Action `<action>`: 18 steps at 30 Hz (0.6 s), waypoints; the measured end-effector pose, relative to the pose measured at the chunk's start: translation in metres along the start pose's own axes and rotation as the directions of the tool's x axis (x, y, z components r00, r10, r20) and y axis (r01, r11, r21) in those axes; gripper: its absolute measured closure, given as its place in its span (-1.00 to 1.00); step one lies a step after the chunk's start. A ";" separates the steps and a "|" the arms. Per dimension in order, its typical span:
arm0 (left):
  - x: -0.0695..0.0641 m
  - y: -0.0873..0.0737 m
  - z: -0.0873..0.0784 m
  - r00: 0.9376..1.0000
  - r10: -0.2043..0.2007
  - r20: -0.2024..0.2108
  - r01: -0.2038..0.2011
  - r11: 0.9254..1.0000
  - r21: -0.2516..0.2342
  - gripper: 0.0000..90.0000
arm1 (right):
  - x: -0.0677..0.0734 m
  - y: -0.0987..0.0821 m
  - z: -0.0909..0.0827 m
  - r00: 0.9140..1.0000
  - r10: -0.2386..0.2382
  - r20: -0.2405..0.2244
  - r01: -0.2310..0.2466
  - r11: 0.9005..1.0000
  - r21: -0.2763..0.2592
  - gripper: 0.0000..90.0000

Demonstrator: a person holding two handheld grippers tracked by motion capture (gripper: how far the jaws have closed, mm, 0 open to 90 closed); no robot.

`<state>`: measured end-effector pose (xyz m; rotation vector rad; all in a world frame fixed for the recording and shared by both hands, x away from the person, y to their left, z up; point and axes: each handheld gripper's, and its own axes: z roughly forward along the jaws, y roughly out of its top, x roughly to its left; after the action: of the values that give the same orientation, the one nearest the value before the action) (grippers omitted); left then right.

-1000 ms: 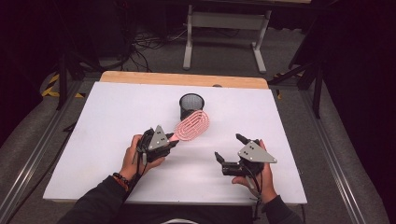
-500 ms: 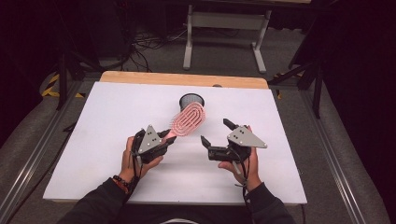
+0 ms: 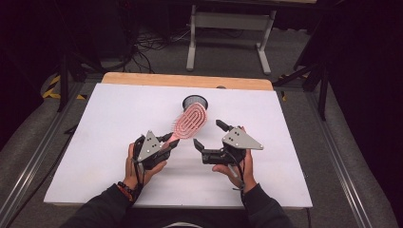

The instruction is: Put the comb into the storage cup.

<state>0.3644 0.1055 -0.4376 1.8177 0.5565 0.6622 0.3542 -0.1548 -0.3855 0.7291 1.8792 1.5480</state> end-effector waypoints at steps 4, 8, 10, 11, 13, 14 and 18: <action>-0.005 -0.002 0.002 1.000 -0.003 0.002 0.003 1.000 -0.016 0.55 | 0.002 0.000 0.004 1.000 0.020 -0.008 -0.020 1.000 -0.006 -0.88; -0.010 -0.003 0.004 1.000 0.003 0.012 -0.002 1.000 -0.030 0.55 | -0.001 0.000 0.011 0.997 0.074 0.000 -0.074 0.997 0.006 -0.85; -0.013 -0.003 0.004 1.000 0.020 0.020 -0.019 0.999 -0.033 0.55 | -0.002 -0.001 0.012 0.995 0.099 -0.008 -0.099 0.995 0.003 -0.84; -0.015 -0.003 0.005 1.000 0.023 0.020 -0.023 0.999 -0.039 0.55 | -0.003 -0.002 0.014 0.993 0.119 -0.009 -0.119 0.993 0.005 -0.83; -0.018 -0.003 0.006 0.999 0.024 0.033 -0.023 0.999 -0.033 0.55 | -0.004 -0.003 0.016 0.989 0.145 -0.025 -0.145 0.989 0.001 -0.79; -0.019 -0.004 0.007 0.999 0.026 0.036 -0.025 0.999 -0.030 0.55 | -0.004 -0.001 0.015 0.987 0.160 -0.031 -0.161 0.987 -0.024 -0.68; -0.020 -0.005 0.009 0.999 0.027 0.044 -0.026 0.999 -0.021 0.55 | -0.004 0.003 0.009 0.985 0.167 -0.030 -0.169 0.982 -0.085 -0.30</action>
<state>0.3554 0.0878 -0.4480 1.8187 0.4950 0.6421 0.3636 -0.1514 -0.3833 0.8529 1.7923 1.7382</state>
